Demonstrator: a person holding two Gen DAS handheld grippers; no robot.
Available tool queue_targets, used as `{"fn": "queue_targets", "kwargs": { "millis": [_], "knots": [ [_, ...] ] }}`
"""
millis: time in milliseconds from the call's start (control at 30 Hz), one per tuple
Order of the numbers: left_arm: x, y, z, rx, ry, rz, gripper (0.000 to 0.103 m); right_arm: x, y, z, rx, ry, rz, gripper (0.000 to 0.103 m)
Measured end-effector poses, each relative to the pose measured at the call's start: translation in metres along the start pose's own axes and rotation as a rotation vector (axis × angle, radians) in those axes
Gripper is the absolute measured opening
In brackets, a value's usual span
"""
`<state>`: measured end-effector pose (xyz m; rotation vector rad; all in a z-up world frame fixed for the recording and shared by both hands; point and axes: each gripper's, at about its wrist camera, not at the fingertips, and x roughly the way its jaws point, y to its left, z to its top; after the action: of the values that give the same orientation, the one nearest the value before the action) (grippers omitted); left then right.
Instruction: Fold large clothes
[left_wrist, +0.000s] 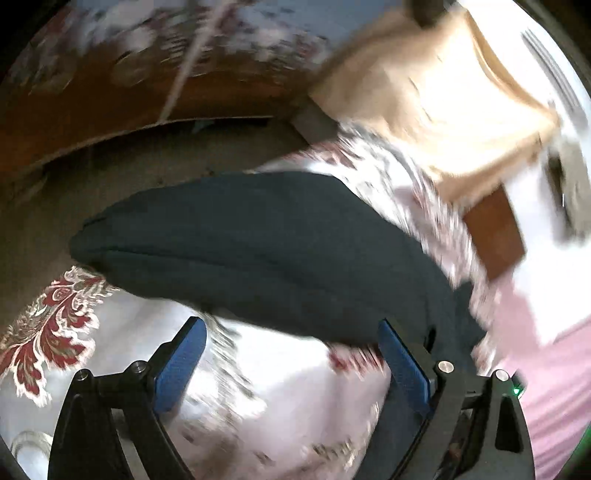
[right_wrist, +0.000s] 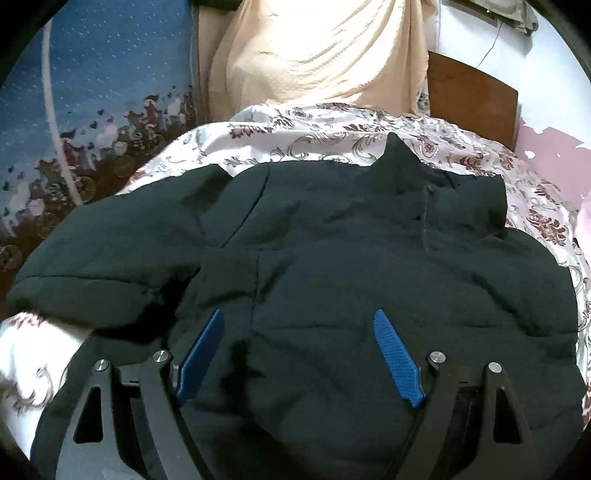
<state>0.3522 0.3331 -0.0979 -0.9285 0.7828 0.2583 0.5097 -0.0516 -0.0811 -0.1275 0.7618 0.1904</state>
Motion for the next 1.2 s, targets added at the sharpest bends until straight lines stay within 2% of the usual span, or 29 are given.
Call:
{"fn": "queue_targets", "kwargs": {
  "millis": [133,233,333,467,500,633,667,767,833,900,933,1067,1200],
  "knots": [
    [0.020,0.030,0.010,-0.150,0.023,-0.067,0.094,0.013,0.009,-0.002,0.001,0.013,-0.026,0.079],
    [0.029,0.045,0.015,-0.228,0.001,-0.105,0.094,0.023,0.011,-0.009,-0.004,0.028,-0.031,0.083],
    [0.034,0.055,0.015,-0.308,-0.027,-0.111,0.089,0.025,0.015,-0.014,-0.018,0.019,-0.035,0.088],
    [0.043,0.075,0.015,-0.425,-0.047,-0.092,0.061,0.027,0.022,-0.017,-0.045,0.015,-0.050,0.091],
    [0.046,0.076,0.014,-0.440,-0.049,-0.094,0.058,0.027,0.021,-0.017,-0.045,0.014,-0.048,0.091],
    [0.049,0.077,0.019,-0.457,-0.078,-0.101,0.022,0.027,0.020,-0.017,-0.039,0.011,-0.040,0.092],
    [0.045,0.077,0.020,-0.444,-0.089,-0.102,0.016,0.027,0.021,-0.017,-0.039,0.011,-0.040,0.092],
    [0.027,0.060,0.027,-0.335,-0.152,-0.052,0.010,0.028,0.020,-0.017,-0.040,0.016,-0.040,0.092],
    [0.013,0.033,0.034,-0.207,-0.207,-0.005,0.008,0.029,0.018,-0.016,-0.034,0.026,-0.027,0.093],
    [-0.003,0.009,0.038,-0.096,-0.253,0.011,0.008,0.019,0.008,-0.011,0.009,0.018,0.035,0.092],
    [-0.013,-0.010,0.041,-0.024,-0.283,0.006,0.008,0.013,0.003,-0.009,0.037,0.006,0.059,0.092],
    [-0.042,-0.067,0.047,0.145,-0.349,-0.037,0.007,-0.027,-0.028,-0.005,0.155,-0.038,0.127,0.092],
    [-0.068,-0.137,0.040,0.343,-0.404,-0.103,0.007,-0.062,-0.055,-0.014,0.164,-0.045,0.138,0.092]
  ]
}}
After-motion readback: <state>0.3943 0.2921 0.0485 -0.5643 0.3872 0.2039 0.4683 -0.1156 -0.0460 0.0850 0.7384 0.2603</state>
